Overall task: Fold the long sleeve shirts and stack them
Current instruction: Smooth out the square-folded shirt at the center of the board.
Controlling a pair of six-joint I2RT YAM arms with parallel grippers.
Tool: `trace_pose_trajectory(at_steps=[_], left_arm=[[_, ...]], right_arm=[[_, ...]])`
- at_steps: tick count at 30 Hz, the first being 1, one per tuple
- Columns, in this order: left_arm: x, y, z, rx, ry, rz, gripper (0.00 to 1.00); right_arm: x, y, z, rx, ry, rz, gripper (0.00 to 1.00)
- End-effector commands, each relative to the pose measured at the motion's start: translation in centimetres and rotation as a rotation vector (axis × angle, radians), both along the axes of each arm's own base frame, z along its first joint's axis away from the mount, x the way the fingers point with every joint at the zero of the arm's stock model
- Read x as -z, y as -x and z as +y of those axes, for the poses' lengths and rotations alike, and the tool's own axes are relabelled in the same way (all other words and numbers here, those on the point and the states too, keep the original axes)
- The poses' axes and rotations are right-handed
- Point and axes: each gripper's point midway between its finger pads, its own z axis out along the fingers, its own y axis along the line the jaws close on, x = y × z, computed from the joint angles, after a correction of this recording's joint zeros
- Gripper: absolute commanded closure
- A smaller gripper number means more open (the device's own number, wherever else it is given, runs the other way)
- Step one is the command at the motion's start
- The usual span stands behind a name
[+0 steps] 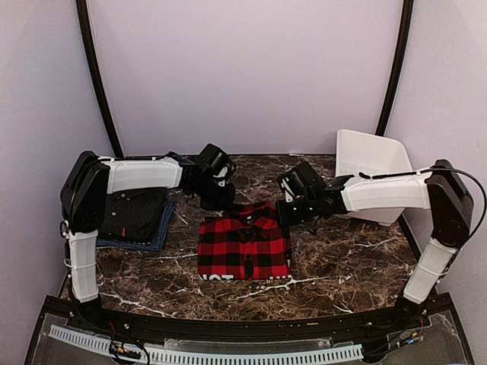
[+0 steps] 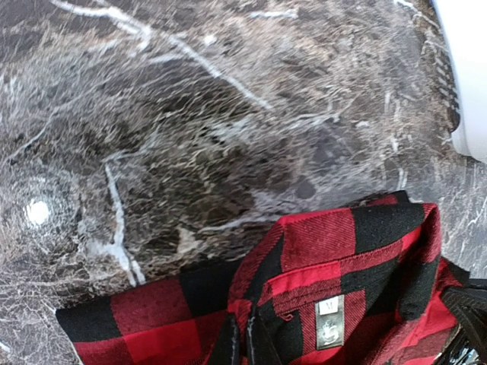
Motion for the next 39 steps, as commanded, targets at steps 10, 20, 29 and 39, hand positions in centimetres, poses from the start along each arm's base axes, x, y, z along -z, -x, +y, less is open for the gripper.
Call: trace_pose_trajectory(at_steps=[10,20,29,39], left_arm=[[-4.8,-0.7,-2.6,0.041,0.071,-0.092,1.00],[1.4,-3.1,-1.2,-0.048,-0.027,-0.036,0.99],[-0.5,-4.3,-0.7,-0.070,-0.049,-0.071,0.61],[-7.3,-3.7,2.3,-0.090,-0.034,-0.180,0.46]], right_arm=[[1.3,0.8,-3.2,0.077,0.048,-0.003,1.00],[5.0,-2.1,-3.1,0.055,0.064,0.002,0.94],[1.5,-2.2,-5.0,0.105,0.144,-0.040,0.56],[-2.3,3.7,-0.7,-0.061,0.004,-0.013,0.66]])
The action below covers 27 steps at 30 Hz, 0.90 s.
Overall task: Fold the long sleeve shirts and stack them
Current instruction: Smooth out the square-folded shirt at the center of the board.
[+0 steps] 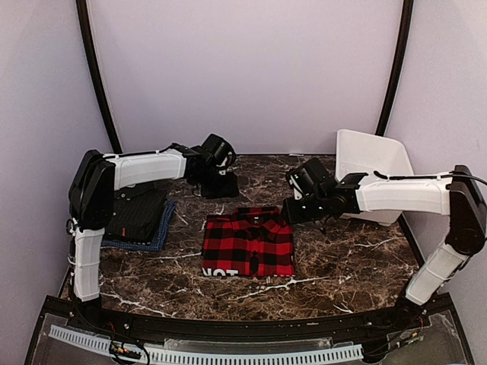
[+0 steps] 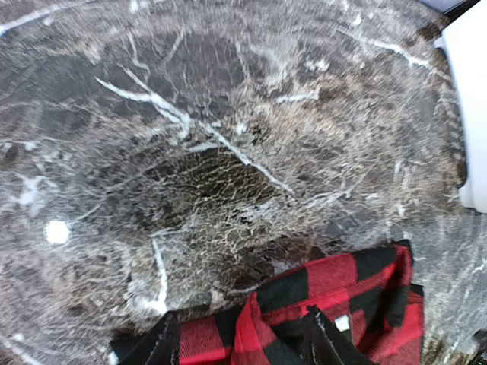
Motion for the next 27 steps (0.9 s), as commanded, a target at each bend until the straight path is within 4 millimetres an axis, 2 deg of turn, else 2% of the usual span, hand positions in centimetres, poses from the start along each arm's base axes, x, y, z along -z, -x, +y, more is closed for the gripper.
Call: trace_pose_trajectory(at_steps=[1,2,3,4,5,6,7,8,11,14,16,20,24,27], left_arm=[[-5.0,1.6,1.9,0.003,0.033,-0.061,0.46],[-6.2,1.8,1.9,-0.002,0.062,-0.082,0.46],[-5.3,2.4,2.3,-0.004,0.055,-0.064,0.46],[-6.2,2.8,2.3,-0.001,0.085,-0.072,0.46],[-5.5,3.5,2.5,0.004,0.086,-0.049,0.46],[-6.0,3.8,2.6,0.003,0.102,-0.052,0.46],[-5.4,4.3,2.9,0.002,0.096,-0.037,0.47],[-5.8,4.6,3.1,-0.001,0.105,-0.040,0.47],[-4.7,5.8,4.3,-0.012,0.099,-0.017,0.47],[-4.6,6.5,5.4,-0.027,0.106,-0.008,0.47],[-4.4,7.0,6.1,-0.036,0.102,-0.002,0.47],[-4.2,7.8,7.6,-0.059,0.087,0.000,0.47],[-4.1,8.2,8.9,-0.088,0.078,-0.006,0.47],[-4.2,8.5,9.3,-0.101,0.086,-0.011,0.47]], right_arm=[[0.2,3.8,2.7,-0.106,-0.090,0.074,0.70],[0.7,4.4,3.1,-0.118,-0.109,0.095,0.73],[1.3,4.9,3.4,-0.127,-0.129,0.115,0.77],[2.0,5.5,3.6,-0.135,-0.149,0.144,0.80],[2.9,6.2,3.6,-0.134,-0.165,0.173,0.81],[3.5,6.6,3.5,-0.133,-0.176,0.194,0.82],[4.1,7.0,3.4,-0.129,-0.184,0.210,0.82],[4.9,7.3,3.1,-0.122,-0.185,0.224,0.82],[7.4,8.3,2.2,-0.100,-0.178,0.271,0.82],[9.3,9.5,1.2,-0.079,-0.165,0.319,0.82],[9.2,9.6,0.6,-0.063,-0.160,0.316,0.81],[7.1,9.0,-0.4,-0.027,-0.147,0.260,0.77],[5.1,7.7,-1.2,0.015,-0.142,0.185,0.65],[4.9,6.5,-2.2,0.060,-0.157,0.169,0.58]])
